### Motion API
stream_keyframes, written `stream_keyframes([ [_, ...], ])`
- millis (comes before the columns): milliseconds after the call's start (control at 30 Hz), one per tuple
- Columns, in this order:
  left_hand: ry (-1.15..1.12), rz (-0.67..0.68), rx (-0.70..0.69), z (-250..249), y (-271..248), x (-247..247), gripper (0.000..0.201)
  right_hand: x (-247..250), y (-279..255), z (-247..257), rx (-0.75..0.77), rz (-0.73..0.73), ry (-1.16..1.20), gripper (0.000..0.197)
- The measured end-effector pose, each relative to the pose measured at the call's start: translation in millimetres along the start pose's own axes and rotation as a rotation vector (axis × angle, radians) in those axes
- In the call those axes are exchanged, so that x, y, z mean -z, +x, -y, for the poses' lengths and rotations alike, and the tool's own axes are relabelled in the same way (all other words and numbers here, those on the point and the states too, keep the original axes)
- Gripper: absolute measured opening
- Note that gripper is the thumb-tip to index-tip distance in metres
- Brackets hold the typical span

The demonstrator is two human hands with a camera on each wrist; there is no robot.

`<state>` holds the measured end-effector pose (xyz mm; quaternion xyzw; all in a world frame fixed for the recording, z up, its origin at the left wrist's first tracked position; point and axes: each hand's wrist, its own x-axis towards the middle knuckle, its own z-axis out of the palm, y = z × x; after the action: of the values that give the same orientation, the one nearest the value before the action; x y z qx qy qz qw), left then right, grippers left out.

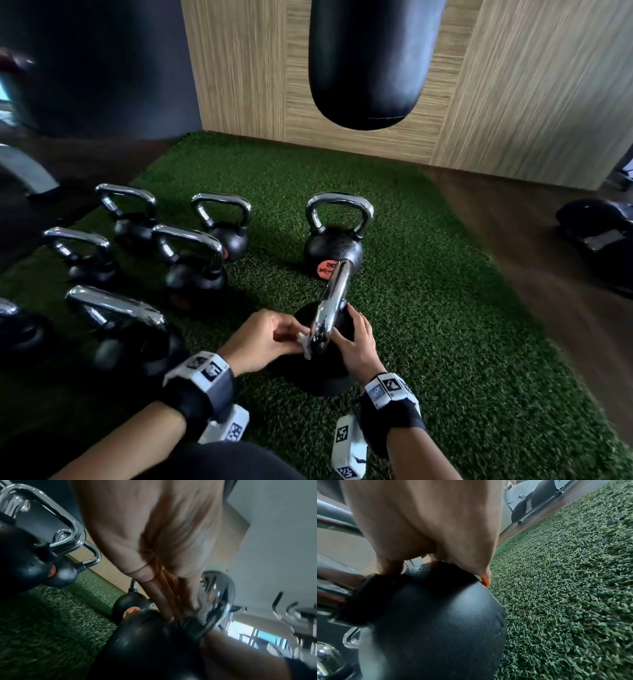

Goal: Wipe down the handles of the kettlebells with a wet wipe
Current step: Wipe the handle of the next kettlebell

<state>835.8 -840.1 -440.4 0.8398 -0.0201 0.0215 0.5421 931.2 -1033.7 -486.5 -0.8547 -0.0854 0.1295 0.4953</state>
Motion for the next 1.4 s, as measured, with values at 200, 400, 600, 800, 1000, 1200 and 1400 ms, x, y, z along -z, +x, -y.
stream_keyframes([
  [200,0.095,-0.033,-0.016,3.4,-2.4,1.3,0.025,21.6,-0.9,8.5,0.015,0.177,0.072,0.068],
  [400,0.015,-0.194,-0.193,-30.9,3.7,39.1,0.038,66.1,-29.1,60.8,0.281,-0.091,0.313,0.012],
  [600,-0.094,-0.217,-0.341,-77.1,11.5,36.1,0.036,64.8,-69.7,121.3,0.494,-0.017,0.255,0.034],
  [800,-0.033,-0.092,-0.4,-85.3,18.9,26.1,0.045,68.5,-65.5,110.2,0.392,-0.096,0.373,0.03],
  [1000,0.069,-0.199,-0.236,-49.1,42.5,25.3,0.067,82.6,-40.5,74.0,0.241,-0.157,0.623,0.027],
  [1200,0.317,-0.016,0.154,19.2,70.0,-8.9,0.042,67.2,-4.9,50.0,-0.034,-0.167,0.634,0.025],
  [1400,0.068,-0.134,0.059,47.5,64.3,-41.0,0.045,43.4,36.0,33.7,-0.054,-0.116,0.537,0.026],
])
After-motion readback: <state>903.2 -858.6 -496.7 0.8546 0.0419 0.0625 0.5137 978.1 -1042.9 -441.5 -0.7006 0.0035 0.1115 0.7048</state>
